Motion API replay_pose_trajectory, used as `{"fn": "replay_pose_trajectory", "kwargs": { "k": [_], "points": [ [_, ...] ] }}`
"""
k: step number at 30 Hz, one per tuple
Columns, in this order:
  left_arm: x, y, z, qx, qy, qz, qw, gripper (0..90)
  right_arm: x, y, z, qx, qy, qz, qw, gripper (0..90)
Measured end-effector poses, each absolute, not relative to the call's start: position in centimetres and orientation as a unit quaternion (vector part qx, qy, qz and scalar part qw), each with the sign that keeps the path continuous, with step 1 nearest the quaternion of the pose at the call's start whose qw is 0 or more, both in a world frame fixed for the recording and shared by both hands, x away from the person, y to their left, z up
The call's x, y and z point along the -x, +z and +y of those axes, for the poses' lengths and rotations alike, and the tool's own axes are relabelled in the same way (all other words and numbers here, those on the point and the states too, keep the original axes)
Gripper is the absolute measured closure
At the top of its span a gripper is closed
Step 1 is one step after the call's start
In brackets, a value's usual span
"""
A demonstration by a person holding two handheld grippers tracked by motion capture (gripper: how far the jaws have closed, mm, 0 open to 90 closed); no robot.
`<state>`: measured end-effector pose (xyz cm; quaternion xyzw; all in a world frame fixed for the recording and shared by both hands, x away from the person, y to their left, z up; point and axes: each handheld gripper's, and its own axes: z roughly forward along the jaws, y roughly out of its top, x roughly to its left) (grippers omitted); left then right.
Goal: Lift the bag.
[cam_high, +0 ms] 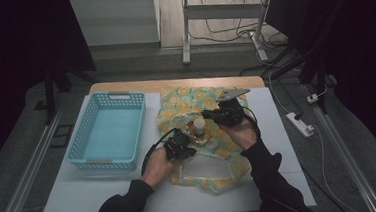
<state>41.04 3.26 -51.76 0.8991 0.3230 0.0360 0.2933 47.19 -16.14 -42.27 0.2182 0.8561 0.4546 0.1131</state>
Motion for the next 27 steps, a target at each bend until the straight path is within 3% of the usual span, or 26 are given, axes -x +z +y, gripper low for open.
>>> {"fn": "replay_pose_trajectory", "kwargs": {
  "k": [7,27],
  "points": [
    [-40.8,-50.0,4.0,-0.895,0.049,0.309,0.317,89.6,-47.0,-41.9,-16.0,-0.216,0.456,0.857,0.108,89.9],
    [-41.9,-44.4,6.3,-0.875,0.005,0.317,0.365,89.7,-47.5,-39.3,-15.8,-0.209,0.447,0.866,0.085,90.0]
  ]
}}
